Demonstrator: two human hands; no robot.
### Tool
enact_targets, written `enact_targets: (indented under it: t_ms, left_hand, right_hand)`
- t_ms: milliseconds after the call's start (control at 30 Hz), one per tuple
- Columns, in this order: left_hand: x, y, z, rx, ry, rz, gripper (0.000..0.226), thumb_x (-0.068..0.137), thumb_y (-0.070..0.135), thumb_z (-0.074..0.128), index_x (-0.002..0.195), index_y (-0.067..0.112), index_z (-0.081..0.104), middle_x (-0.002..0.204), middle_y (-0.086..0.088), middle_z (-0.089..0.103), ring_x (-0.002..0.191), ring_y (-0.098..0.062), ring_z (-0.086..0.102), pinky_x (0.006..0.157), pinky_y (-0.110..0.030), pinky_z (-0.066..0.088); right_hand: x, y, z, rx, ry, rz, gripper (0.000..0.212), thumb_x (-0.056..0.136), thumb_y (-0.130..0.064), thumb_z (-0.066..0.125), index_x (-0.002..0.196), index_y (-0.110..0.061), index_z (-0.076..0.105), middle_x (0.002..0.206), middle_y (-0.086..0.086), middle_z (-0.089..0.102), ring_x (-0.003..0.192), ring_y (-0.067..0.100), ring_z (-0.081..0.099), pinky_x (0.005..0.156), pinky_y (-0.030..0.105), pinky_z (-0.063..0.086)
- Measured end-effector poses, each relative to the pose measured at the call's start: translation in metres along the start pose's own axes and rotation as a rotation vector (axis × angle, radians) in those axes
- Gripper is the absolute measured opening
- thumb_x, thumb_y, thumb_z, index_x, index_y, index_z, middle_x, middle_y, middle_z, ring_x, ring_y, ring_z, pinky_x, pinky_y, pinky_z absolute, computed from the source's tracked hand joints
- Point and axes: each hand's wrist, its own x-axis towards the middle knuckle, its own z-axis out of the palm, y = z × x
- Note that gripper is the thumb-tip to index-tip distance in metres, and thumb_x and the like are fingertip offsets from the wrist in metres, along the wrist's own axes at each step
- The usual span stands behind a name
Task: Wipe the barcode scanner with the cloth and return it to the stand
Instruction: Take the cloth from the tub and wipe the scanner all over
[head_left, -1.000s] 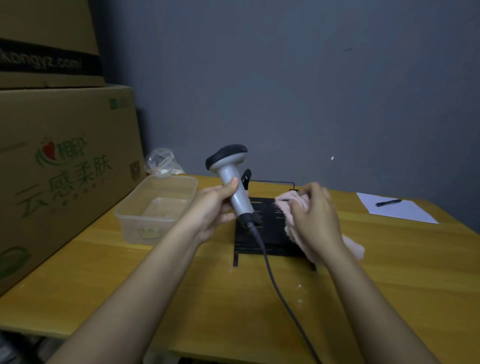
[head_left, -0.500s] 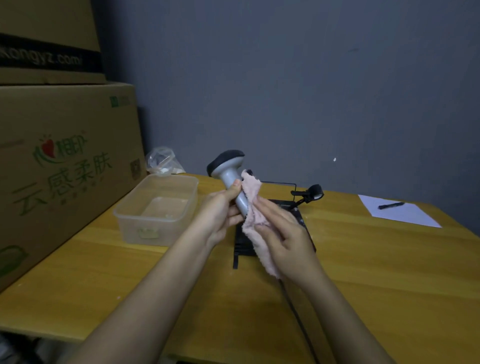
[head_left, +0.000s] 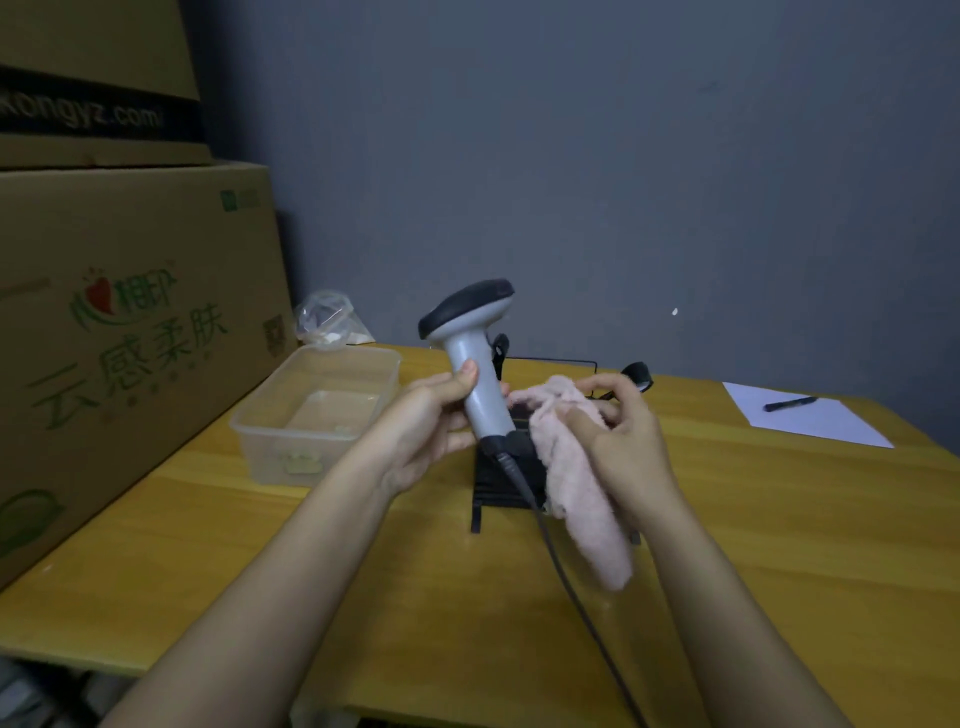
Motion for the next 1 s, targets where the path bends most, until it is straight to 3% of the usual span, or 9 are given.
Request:
enact_targets:
  t_ms: [100, 167, 233, 300, 400, 600, 667, 800, 1000]
  left_hand:
    - [-0.003, -0.005, 0.007, 0.029, -0.050, -0.004, 0.029, 0.096, 0.024, 0.045, 0.113, 0.004, 0.056, 0.105, -0.009, 0.068, 0.095, -0.018, 0.066, 0.085, -0.035, 0.055]
    - [-0.002, -0.005, 0.009, 0.034, -0.043, 0.004, 0.029, 0.096, 0.025, 0.044, 0.113, 0.004, 0.058, 0.103, -0.008, 0.068, 0.094, -0.017, 0.066, 0.085, -0.034, 0.055]
    - [-0.001, -0.003, 0.010, -0.004, -0.024, 0.005, 0.032, 0.096, 0.025, 0.045, 0.117, 0.003, 0.056, 0.104, -0.009, 0.068, 0.096, -0.018, 0.065, 0.082, -0.034, 0.056]
    - [0.001, -0.004, 0.011, 0.009, -0.006, 0.007, 0.036, 0.096, 0.026, 0.045, 0.120, 0.001, 0.055, 0.109, -0.012, 0.067, 0.099, -0.020, 0.064, 0.084, -0.035, 0.056]
    - [0.003, -0.004, 0.019, 0.028, 0.003, 0.012, 0.038, 0.096, 0.028, 0.045, 0.121, 0.001, 0.054, 0.105, -0.011, 0.066, 0.094, -0.019, 0.064, 0.085, -0.035, 0.053]
    - [0.002, -0.009, 0.014, 0.108, 0.054, -0.039, 0.038, 0.096, 0.029, 0.046, 0.121, 0.002, 0.055, 0.098, -0.006, 0.067, 0.089, -0.014, 0.065, 0.079, -0.030, 0.056]
    - [0.000, -0.014, 0.010, 0.077, 0.057, -0.057, 0.040, 0.096, 0.029, 0.047, 0.125, 0.002, 0.052, 0.099, -0.006, 0.067, 0.091, -0.015, 0.065, 0.074, -0.029, 0.058]
    - [0.001, -0.013, 0.007, 0.059, 0.054, -0.045, 0.040, 0.095, 0.029, 0.048, 0.124, 0.003, 0.053, 0.103, -0.006, 0.067, 0.095, -0.015, 0.064, 0.073, -0.029, 0.059]
    - [0.008, -0.013, 0.013, 0.046, 0.063, 0.005, 0.043, 0.094, 0.032, 0.050, 0.124, 0.002, 0.054, 0.101, -0.005, 0.069, 0.087, -0.014, 0.068, 0.077, -0.035, 0.055]
  right_hand:
    - [-0.013, -0.006, 0.015, 0.138, 0.042, 0.016, 0.003, 0.084, -0.023, 0.069, 0.086, -0.020, 0.070, 0.083, -0.003, 0.073, 0.078, 0.012, 0.067, 0.067, 0.026, 0.052]
    - [-0.027, -0.003, 0.023, 0.076, -0.078, -0.031, 0.019, 0.090, -0.031, 0.060, 0.106, -0.027, 0.070, 0.105, -0.009, 0.072, 0.098, 0.004, 0.065, 0.083, 0.025, 0.052]
    - [-0.036, 0.004, 0.025, -0.030, -0.208, -0.103, 0.040, 0.094, -0.039, 0.049, 0.134, -0.033, 0.050, 0.135, -0.014, 0.054, 0.125, -0.002, 0.046, 0.103, 0.026, 0.039]
    - [-0.038, 0.008, 0.029, -0.115, -0.243, -0.150, 0.049, 0.096, -0.036, 0.044, 0.144, -0.035, 0.034, 0.146, -0.016, 0.037, 0.133, -0.004, 0.032, 0.108, 0.019, 0.029]
    - [-0.035, 0.010, 0.037, -0.219, -0.170, -0.229, 0.045, 0.098, -0.030, 0.040, 0.143, -0.031, 0.035, 0.133, -0.010, 0.037, 0.119, -0.010, 0.037, 0.093, -0.001, 0.029]
    - [-0.011, 0.017, 0.025, -0.311, -0.354, -0.133, 0.027, 0.099, -0.041, 0.028, 0.104, -0.024, 0.048, 0.089, -0.006, 0.057, 0.076, 0.002, 0.056, 0.062, 0.019, 0.042]
    - [-0.001, 0.017, 0.014, -0.373, -0.367, -0.035, 0.031, 0.099, -0.043, 0.029, 0.108, -0.018, 0.046, 0.091, -0.009, 0.054, 0.084, 0.009, 0.056, 0.063, 0.021, 0.041]
    - [-0.004, 0.009, 0.006, -0.244, -0.074, 0.056, 0.039, 0.097, -0.049, 0.029, 0.104, -0.013, 0.043, 0.084, -0.005, 0.050, 0.078, 0.012, 0.052, 0.060, 0.025, 0.037]
    - [-0.018, -0.005, 0.017, -0.036, -0.333, 0.129, 0.026, 0.101, -0.035, 0.033, 0.107, -0.021, 0.054, 0.106, 0.004, 0.062, 0.086, 0.012, 0.060, 0.069, 0.028, 0.046]
